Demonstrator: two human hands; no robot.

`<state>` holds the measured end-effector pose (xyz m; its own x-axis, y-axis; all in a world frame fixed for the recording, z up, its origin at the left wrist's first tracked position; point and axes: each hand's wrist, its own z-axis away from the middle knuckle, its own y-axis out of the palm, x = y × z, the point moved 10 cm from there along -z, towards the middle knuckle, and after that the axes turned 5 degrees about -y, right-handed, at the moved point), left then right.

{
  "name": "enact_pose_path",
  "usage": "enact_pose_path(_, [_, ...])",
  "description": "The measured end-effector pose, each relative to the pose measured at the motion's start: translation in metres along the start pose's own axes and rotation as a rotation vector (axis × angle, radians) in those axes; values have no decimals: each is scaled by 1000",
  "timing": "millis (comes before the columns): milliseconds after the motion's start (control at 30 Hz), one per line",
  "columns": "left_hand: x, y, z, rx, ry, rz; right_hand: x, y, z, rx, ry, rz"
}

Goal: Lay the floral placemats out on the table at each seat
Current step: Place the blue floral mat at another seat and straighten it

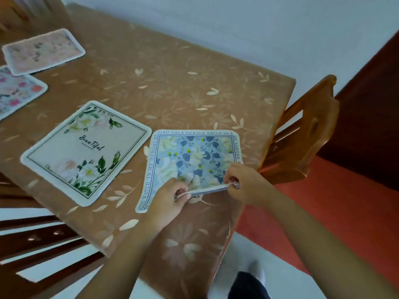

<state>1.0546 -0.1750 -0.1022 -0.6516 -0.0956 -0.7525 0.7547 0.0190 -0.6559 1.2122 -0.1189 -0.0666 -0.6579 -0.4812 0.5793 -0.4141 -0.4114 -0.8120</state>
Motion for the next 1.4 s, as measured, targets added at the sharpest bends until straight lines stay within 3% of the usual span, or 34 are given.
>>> enact_pose_path(167, [4, 1, 24, -94, -135, -24, 9, 17, -3, 167, -140, -56])
enact_pose_path(333, [4, 18, 46, -228, -301, -180, 13, 50, 1, 459, -292, -84])
enact_pose_path(500, [-8, 52, 65, -375, -522, -213, 4, 50, 15, 649, -502, 53])
enact_pose_path(767, [-30, 108, 47, -440, -615, -93, -33, 25, -14, 644, -625, 237])
enact_pose_path(1100, [-26, 126, 22, -437, -688, -34, -64, 22, -71, 681, -611, 247])
enact_pose_path(1267, [-29, 135, 22, -457, -742, -96, -77, 26, -81, 710, -781, 355])
enact_pose_path(1400, [-36, 138, 25, -586, -844, -82, -83, 27, -82, 716, -956, 403])
